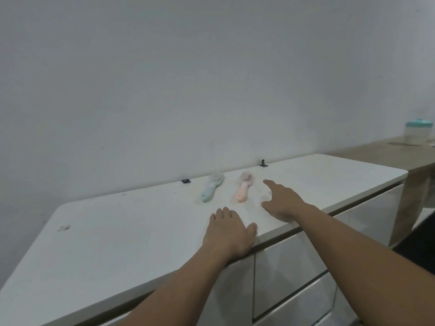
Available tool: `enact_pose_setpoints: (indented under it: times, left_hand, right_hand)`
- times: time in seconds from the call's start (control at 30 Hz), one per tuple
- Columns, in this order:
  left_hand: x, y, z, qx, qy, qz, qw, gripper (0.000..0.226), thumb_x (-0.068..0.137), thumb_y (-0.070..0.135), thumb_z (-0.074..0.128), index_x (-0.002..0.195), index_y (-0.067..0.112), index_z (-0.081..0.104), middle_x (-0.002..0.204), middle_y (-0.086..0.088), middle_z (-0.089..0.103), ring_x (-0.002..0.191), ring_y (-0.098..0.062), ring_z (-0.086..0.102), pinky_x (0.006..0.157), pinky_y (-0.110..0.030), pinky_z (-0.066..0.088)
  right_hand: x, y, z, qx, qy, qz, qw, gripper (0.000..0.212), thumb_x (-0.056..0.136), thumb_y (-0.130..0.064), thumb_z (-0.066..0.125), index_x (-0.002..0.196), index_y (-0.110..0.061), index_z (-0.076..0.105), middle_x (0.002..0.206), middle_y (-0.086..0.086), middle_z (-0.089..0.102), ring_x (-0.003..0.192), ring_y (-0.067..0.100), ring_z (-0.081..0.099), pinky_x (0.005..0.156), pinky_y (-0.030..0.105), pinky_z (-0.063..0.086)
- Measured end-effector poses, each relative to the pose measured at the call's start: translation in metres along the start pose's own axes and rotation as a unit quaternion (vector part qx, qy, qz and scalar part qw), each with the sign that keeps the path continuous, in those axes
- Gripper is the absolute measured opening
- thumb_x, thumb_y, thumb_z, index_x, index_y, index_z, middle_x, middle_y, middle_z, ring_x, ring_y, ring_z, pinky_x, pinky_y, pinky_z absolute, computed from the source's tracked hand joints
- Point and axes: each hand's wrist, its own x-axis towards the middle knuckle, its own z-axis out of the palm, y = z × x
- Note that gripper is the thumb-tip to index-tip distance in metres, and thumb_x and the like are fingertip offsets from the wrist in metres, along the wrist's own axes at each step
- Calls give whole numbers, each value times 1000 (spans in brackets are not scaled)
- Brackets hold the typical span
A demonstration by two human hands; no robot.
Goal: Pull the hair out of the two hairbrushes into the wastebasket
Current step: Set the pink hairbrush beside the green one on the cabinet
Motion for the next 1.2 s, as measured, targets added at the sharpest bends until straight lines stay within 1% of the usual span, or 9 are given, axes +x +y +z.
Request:
enact_pose_setpoints:
  times: [0.13,0.2,0.27,0.33,0.57,0.83,0.97,1.1,1.2]
  left_hand:
    - [-1,3,1,14,3,-5,1000,64,99,49,23,137,2,43,138,-18,46,126,-32,40,110,-43,30]
    - [0,4,-2,10,-1,-9,1000,63,98,50,25,136,4,44,138,-16,47,125,-31,41,108,-43,31]
    - [3,5,-6,11,-4,-10,1000,63,96,52,29,138,6,43,140,-15,46,127,-30,41,106,-43,32]
    - [8,5,-11,16,-6,-15,1000,66,94,55,32,141,8,40,143,-14,43,130,-30,38,105,-44,31]
    - [23,16,-10,-25,11,-17,999,59,94,49,40,138,10,44,141,-13,45,132,-30,37,105,-46,31]
    - [24,52,1,-50,48,93,993,34,98,27,36,121,10,55,127,-13,58,116,-31,52,95,-42,39]
    - [16,74,13,-44,114,126,984,28,97,27,39,105,9,60,112,-11,63,105,-32,57,85,-39,40]
    - [15,84,16,-99,172,102,975,28,95,22,42,90,6,64,98,-12,68,92,-31,60,70,-33,36]
    - [25,80,8,-148,177,53,972,24,92,15,46,92,4,67,98,-12,69,88,-27,59,66,-31,37]
  right_hand:
    - [15,-4,8,-19,-11,-10,1000,64,94,-32,40,153,-33,15,148,10,40,132,32,41,107,43,37]
    - [19,-8,10,-44,-9,-19,999,52,97,-33,38,148,-34,32,144,9,44,127,31,47,104,42,40]
    - [21,-9,10,-23,29,-31,999,32,96,-27,47,121,-24,65,131,6,58,116,27,57,98,37,46]
    - [20,-7,11,12,78,-34,996,19,91,-16,56,96,-16,74,112,3,69,105,24,62,91,32,49]
    - [-13,14,4,74,116,-17,990,16,90,-12,60,86,-13,76,96,3,74,95,21,64,81,25,47]
    - [-88,57,-17,161,135,-7,978,12,86,-15,70,92,-8,78,91,3,75,87,15,67,84,25,48]
    - [-127,89,-12,192,113,14,975,11,86,-15,71,92,-9,78,87,1,74,83,11,67,83,26,51]
    - [-152,123,0,218,90,47,971,11,85,-15,72,79,-24,74,70,-15,69,62,-9,61,68,20,46]
    - [-148,126,0,226,115,66,965,13,85,-16,73,76,-26,73,57,-19,65,53,-6,58,62,18,43]
